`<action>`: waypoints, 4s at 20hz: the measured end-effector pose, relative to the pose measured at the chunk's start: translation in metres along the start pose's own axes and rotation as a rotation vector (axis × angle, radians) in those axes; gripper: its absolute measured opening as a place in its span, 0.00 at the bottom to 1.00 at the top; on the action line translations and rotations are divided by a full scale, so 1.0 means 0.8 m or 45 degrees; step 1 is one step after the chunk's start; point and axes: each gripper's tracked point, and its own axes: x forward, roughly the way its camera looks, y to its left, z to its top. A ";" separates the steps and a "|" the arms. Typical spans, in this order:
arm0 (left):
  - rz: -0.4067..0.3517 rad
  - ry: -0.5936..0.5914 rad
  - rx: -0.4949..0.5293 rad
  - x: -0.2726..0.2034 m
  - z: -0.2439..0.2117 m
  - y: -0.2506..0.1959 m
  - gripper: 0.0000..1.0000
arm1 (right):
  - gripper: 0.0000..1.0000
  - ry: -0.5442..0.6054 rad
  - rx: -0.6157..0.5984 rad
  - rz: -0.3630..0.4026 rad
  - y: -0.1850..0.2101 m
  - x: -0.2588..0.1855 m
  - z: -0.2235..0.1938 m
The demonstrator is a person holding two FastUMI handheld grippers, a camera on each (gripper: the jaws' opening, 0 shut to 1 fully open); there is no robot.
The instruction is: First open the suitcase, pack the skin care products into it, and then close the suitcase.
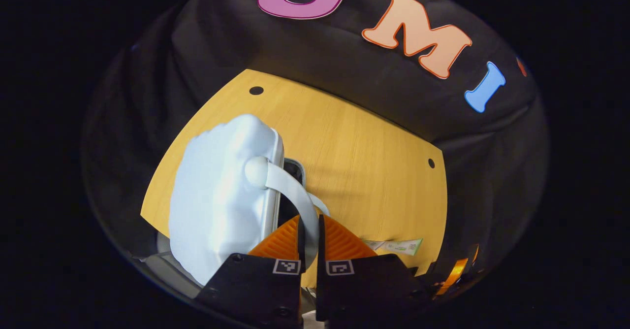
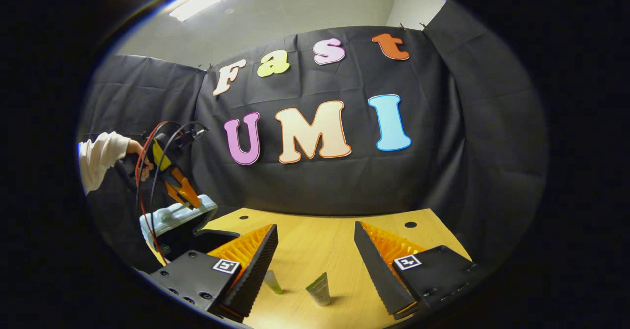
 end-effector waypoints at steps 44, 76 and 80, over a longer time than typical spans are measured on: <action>0.349 0.064 -0.124 0.029 -0.022 0.611 0.08 | 0.95 0.046 -0.074 -0.376 0.154 0.054 -0.060; -0.107 -0.457 0.201 0.015 -0.140 -0.067 0.96 | 0.98 0.382 -0.076 0.215 -0.027 0.054 -0.170; -0.086 -0.463 0.305 0.087 -0.191 -0.110 0.96 | 0.98 0.463 -0.070 0.356 -0.029 0.062 -0.222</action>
